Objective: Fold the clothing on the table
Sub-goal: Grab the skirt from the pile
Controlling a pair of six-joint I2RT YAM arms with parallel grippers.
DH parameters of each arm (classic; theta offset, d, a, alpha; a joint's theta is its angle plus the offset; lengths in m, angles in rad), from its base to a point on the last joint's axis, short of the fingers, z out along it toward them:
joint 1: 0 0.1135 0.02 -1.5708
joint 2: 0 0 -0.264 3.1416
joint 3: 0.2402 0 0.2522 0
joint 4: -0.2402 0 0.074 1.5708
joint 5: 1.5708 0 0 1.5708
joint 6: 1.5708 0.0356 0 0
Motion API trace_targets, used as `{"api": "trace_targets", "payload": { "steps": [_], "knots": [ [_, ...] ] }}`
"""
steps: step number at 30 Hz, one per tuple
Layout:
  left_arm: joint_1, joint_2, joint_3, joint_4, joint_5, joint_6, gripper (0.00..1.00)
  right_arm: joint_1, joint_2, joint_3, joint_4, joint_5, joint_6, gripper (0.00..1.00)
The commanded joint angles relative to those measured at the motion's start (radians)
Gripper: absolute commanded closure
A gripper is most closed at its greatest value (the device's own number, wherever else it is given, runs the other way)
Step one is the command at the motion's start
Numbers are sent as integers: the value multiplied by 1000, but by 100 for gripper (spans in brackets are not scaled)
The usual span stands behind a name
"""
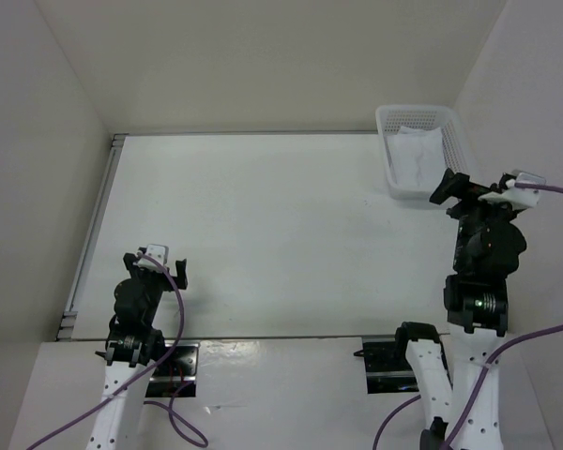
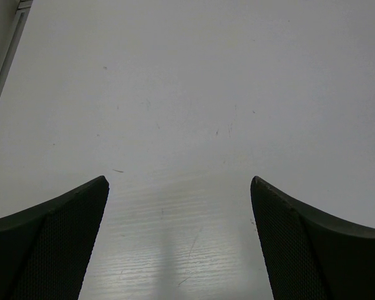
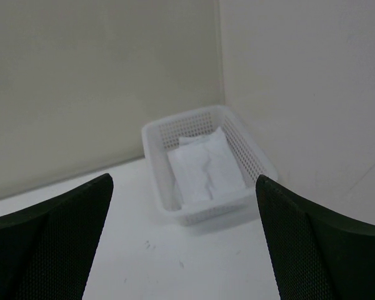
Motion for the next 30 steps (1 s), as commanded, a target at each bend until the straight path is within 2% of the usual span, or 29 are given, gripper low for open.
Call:
{"api": "trace_targets", "payload": {
  "steps": [1,5,8,9,10,11,12,13,14,16,17,18,21,25,26,30],
  "knots": [
    [-5,-136,18,67,92,70,0,-5,52,77,-161,50,-59,1],
    [-5,-136,119,244,-30,9,0,-5,75,108,-201,40,-82,1],
    [-5,-56,255,326,-136,0,0,-5,112,161,-223,4,-67,1],
    [-5,-8,362,323,-162,0,0,-5,134,171,-232,-38,-56,1],
    [-5,49,430,296,-186,0,0,-5,145,180,-232,-68,-88,1],
    [-5,189,504,223,-260,0,0,-5,154,180,-214,-109,-143,1],
    [-5,266,583,175,-321,-41,0,-5,155,180,-160,-124,-204,1],
    [-5,335,737,123,-370,-62,0,-5,155,169,-131,-64,-186,1],
    [-5,439,804,27,-404,-80,0,-5,176,178,-114,-37,-166,1],
    [5,561,924,-66,-492,-154,0,-16,297,281,-187,-68,-175,1],
    [5,601,987,-171,-513,-183,0,-16,353,325,-233,-68,-175,1],
    [5,641,1094,-216,-513,-210,0,-25,415,408,-314,-78,-175,1],
    [5,779,1216,-356,-426,-191,0,-25,628,499,-405,-88,-175,1],
    [5,987,1303,-460,-115,57,0,-25,823,566,-476,-137,-188,1],
    [15,1018,1290,-461,-105,-4,0,-25,884,580,-476,-137,-198,1],
    [28,1195,1284,-448,-93,-89,0,-57,1021,608,-436,-137,-179,1]
  ]
}}
